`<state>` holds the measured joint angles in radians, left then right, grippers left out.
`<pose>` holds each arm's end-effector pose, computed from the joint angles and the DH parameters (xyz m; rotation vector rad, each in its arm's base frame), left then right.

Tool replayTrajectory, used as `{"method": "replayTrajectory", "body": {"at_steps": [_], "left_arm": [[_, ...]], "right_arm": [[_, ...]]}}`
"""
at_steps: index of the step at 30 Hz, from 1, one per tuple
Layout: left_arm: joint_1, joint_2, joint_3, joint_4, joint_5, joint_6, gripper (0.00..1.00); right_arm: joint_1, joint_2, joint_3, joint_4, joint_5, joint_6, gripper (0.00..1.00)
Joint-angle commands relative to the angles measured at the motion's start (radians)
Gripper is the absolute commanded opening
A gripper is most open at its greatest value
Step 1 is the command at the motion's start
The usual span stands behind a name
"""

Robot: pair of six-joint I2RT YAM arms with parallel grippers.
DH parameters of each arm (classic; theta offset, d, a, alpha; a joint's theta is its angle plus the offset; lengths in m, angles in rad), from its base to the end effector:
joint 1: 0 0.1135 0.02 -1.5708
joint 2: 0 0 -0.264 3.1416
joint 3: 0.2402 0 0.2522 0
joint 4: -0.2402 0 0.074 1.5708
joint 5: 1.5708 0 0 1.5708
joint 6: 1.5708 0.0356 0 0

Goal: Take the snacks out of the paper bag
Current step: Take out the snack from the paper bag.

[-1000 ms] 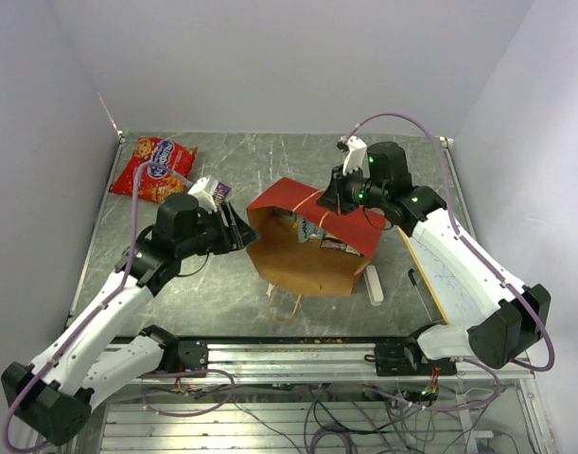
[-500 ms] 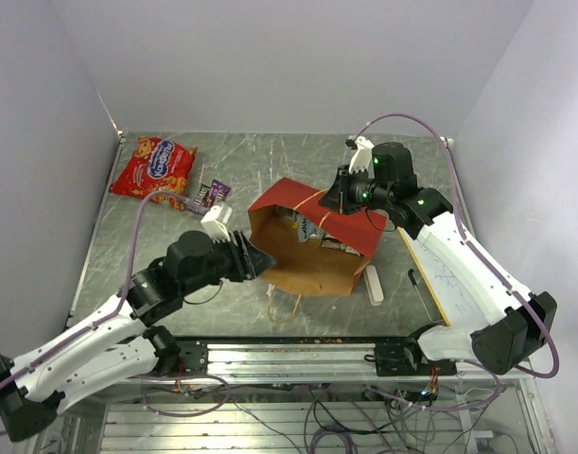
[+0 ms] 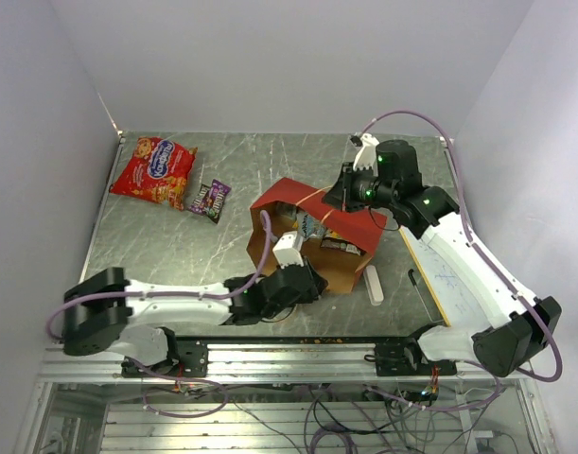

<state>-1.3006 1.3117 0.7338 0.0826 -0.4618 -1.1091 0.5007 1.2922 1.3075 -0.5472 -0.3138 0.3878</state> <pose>0.0909 -0.2689 0.2348 -0.0946 2.1723 -1.0180 0.2442 0.1461 0.3764 -0.3206 2.1703 0.8491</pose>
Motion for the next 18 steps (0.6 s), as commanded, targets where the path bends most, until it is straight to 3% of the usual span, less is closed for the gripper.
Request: {"method": "replayTrajectory", "body": {"at_steps": [1,9,18], "left_arm": [[-0.005,0.149,0.085,0.158,-0.120,-0.112,0.22],[0.014,0.373,0.238,0.085,-0.178,-0.246,0.21],[0.105,0.481,0.291,0.100,-0.107,-0.329,0.20]], "right_arm": [[-0.001,-0.039,0.050,-0.039,0.039,-0.006,0.00],[-0.001,-0.044,0.055,-0.060,0.025,-0.006,0.00],[0.012,-0.054,-0.026,-0.017,-0.046,0.028,0.00]]}}
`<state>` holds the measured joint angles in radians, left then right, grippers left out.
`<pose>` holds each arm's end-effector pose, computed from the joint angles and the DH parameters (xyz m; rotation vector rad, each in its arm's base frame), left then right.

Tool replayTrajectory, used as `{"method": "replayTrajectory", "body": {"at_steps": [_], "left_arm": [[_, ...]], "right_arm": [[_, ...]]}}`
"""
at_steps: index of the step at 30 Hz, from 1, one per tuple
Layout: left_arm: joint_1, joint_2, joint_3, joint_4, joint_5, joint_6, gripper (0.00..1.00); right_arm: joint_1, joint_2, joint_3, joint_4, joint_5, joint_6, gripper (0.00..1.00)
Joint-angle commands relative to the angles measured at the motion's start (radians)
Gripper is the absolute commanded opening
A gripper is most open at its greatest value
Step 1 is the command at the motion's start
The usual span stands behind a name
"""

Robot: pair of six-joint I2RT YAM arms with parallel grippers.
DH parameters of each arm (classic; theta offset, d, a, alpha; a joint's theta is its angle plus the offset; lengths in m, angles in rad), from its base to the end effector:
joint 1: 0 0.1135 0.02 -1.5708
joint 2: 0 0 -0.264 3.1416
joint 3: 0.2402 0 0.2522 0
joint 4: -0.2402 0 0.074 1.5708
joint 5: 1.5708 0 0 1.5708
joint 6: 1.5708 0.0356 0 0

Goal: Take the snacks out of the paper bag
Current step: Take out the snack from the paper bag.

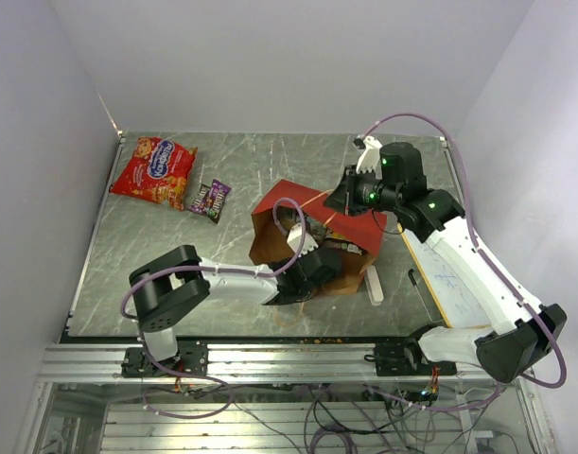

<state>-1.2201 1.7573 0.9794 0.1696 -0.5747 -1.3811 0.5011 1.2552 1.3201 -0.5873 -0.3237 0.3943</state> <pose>0.1456 -0.3416 0.1844 -0.5131 2.1565 -0.9297 0.2331 0.1406 0.3865 -0.3214 2.1627 0.8652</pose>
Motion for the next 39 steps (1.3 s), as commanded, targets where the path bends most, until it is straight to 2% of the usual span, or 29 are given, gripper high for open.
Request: {"method": "replayTrajectory", "body": {"at_steps": [1,8,13,16,22,28,32,36,39], "left_arm": [[0.030,0.046,0.054,0.002,0.007,-0.086,0.21],[0.046,0.058,-0.025,0.070,0.028,-0.240,0.22],[0.067,0.095,-0.043,0.115,0.035,-0.300,0.31],[0.088,0.109,-0.042,0.135,0.007,-0.328,0.40],[0.143,0.172,0.080,0.009,-0.019,-0.328,0.48],[0.189,0.241,0.132,0.017,-0.007,-0.335,0.52],[0.202,0.280,0.202,-0.030,-0.006,-0.338,0.53],[0.215,0.319,0.268,-0.091,0.007,-0.369,0.47],[0.218,0.345,0.305,-0.169,0.011,-0.392,0.49]], "right_arm": [[0.019,-0.015,-0.041,0.022,-0.036,0.023,0.00],[0.064,0.020,-0.022,0.032,-0.025,0.024,0.00],[0.078,0.047,0.026,0.015,-0.004,0.015,0.00],[0.080,0.047,0.043,0.005,0.005,0.019,0.00],[0.083,0.043,0.059,0.000,0.005,0.021,0.00],[0.083,0.043,0.083,-0.004,0.007,0.028,0.00],[0.083,0.041,0.085,-0.007,0.013,0.026,0.00],[0.083,0.035,0.085,-0.007,0.017,0.024,0.00],[0.085,0.029,0.078,-0.007,0.020,0.022,0.00]]}}
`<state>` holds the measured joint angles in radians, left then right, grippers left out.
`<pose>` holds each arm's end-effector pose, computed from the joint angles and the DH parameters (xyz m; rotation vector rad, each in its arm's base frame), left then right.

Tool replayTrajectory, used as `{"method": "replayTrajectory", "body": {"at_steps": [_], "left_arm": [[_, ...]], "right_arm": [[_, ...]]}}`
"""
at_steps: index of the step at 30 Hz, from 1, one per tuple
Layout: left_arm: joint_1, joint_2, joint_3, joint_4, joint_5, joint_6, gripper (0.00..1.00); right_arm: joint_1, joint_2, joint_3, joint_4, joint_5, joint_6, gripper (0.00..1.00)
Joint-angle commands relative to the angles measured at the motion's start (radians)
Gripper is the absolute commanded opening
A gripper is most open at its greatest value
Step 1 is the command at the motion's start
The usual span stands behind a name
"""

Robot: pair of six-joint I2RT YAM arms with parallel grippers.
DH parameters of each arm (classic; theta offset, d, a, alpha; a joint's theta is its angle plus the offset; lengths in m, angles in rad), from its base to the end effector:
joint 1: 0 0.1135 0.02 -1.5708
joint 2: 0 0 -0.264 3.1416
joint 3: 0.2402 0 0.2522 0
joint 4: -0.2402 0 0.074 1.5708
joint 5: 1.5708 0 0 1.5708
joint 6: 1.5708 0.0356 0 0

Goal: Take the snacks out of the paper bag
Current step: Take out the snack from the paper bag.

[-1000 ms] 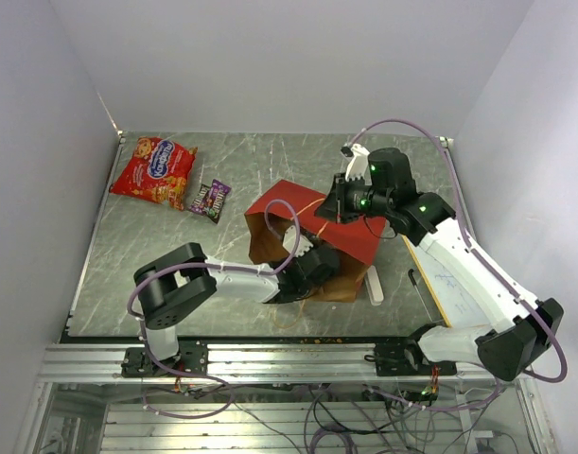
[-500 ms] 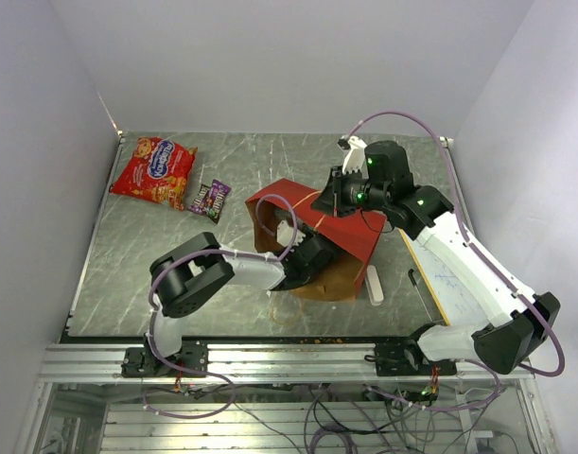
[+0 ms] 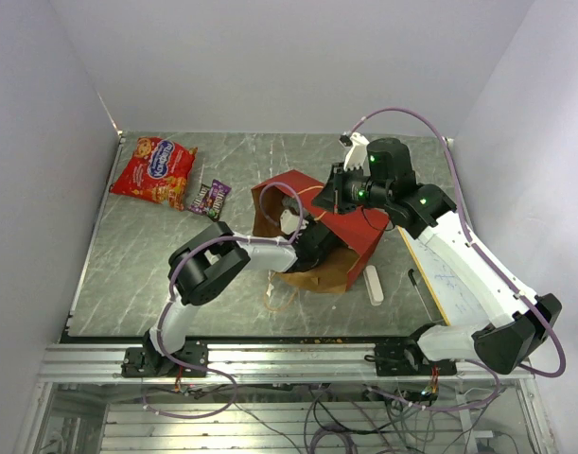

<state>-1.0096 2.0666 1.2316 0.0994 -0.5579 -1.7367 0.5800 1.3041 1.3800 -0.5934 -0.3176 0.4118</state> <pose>0.2457 -0.3555 0.1345 -1.0938 2.0509 -0.8735 0.2313 0.1648 0.3932 -0.3869 2.1637 0.9137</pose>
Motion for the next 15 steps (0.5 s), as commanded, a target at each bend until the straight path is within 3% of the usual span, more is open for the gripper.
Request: {"method": "replayTrajectory", "body": {"at_steps": [1,6,15], "left_arm": [[0.008,0.037,0.055,-0.101,-0.006,-0.035,0.49],[-0.003,0.025,0.077,-0.220,-0.028,-0.071,0.49],[0.005,0.022,0.022,-0.117,-0.028,-0.075,0.55]], "right_arm": [[0.005,-0.021,0.016,-0.001,0.014,0.004,0.00],[0.005,-0.026,0.017,-0.003,0.012,0.001,0.00],[0.005,-0.021,0.018,0.008,0.008,0.003,0.00]]}}
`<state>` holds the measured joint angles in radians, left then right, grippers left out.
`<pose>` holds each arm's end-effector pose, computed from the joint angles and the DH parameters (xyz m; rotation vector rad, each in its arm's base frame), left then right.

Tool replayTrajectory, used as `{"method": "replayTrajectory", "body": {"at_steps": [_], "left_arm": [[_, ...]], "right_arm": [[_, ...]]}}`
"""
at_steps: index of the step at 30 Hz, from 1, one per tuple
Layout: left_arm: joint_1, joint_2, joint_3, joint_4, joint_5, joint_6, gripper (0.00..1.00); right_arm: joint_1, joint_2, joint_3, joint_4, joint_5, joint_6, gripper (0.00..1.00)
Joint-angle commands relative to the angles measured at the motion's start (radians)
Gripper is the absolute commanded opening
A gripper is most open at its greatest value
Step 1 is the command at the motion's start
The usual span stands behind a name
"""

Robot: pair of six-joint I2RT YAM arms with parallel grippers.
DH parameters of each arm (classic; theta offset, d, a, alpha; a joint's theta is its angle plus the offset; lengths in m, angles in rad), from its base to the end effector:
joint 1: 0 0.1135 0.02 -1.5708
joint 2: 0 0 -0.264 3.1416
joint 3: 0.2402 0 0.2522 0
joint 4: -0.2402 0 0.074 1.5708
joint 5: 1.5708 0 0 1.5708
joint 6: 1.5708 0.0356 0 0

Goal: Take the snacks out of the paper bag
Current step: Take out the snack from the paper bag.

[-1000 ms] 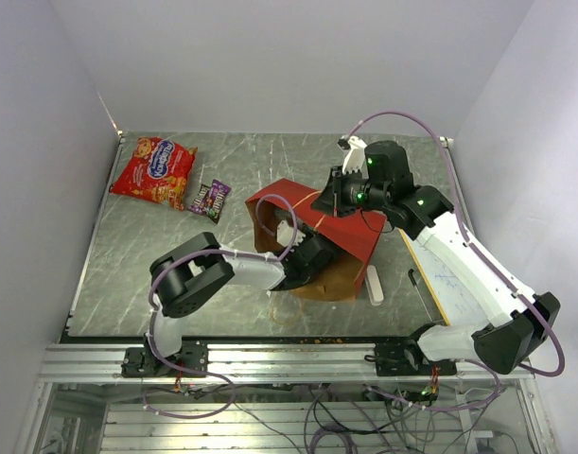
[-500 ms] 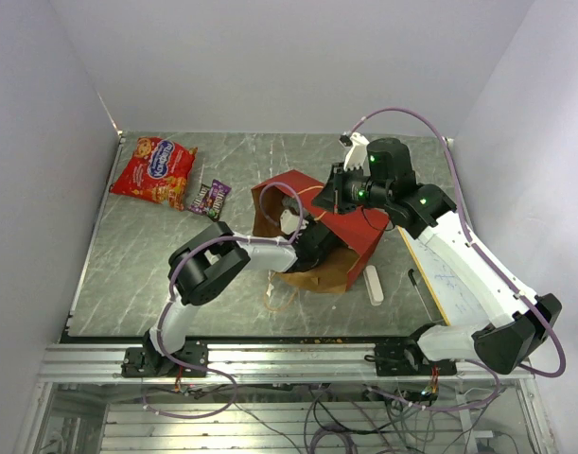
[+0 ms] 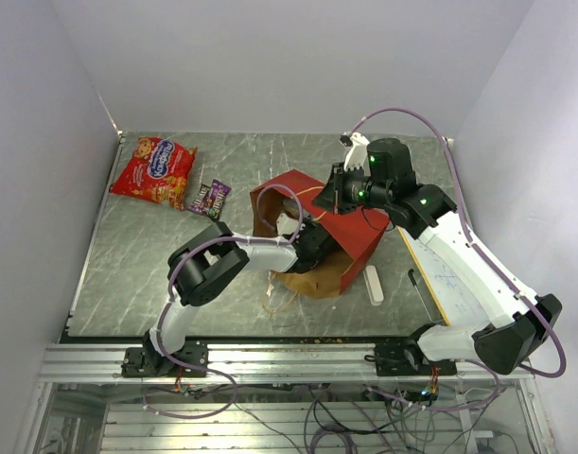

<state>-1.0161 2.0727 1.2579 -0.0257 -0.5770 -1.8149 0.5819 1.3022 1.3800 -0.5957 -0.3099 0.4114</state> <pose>0.2419 -0.3536 0.1305 -1.1638 2.0691 -0.7826 0.2307 0.1647 0.3935 -0.3843 2.1638 0.9066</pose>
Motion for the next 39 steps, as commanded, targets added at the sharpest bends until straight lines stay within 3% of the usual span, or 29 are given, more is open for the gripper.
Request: {"method": "replayTrajectory", "body": {"at_steps": [1,7,11,17,20,27,39], "left_arm": [[0.014,0.022,0.005,0.013,-0.013,0.008,0.55],[0.041,0.075,0.056,0.094,-0.008,0.038,0.49],[0.058,0.078,0.018,0.217,-0.002,0.053,0.27],[0.072,0.029,-0.016,0.300,0.021,0.108,0.08],[0.076,-0.034,-0.071,0.363,0.051,0.149,0.07],[0.044,-0.245,-0.161,0.311,0.089,0.239,0.07],[-0.013,-0.583,-0.311,0.030,0.152,0.263,0.07]], "right_arm": [[0.003,-0.016,0.024,0.009,0.002,0.003,0.00],[0.004,-0.002,0.057,-0.016,0.016,-0.007,0.00],[0.004,0.006,0.077,-0.029,0.022,-0.010,0.00],[0.004,0.004,0.067,-0.028,0.025,-0.008,0.00],[0.004,-0.013,0.042,-0.026,0.039,-0.012,0.00],[0.004,-0.054,-0.018,-0.012,0.075,-0.015,0.00],[0.002,-0.079,-0.066,0.034,0.117,-0.017,0.00]]}}
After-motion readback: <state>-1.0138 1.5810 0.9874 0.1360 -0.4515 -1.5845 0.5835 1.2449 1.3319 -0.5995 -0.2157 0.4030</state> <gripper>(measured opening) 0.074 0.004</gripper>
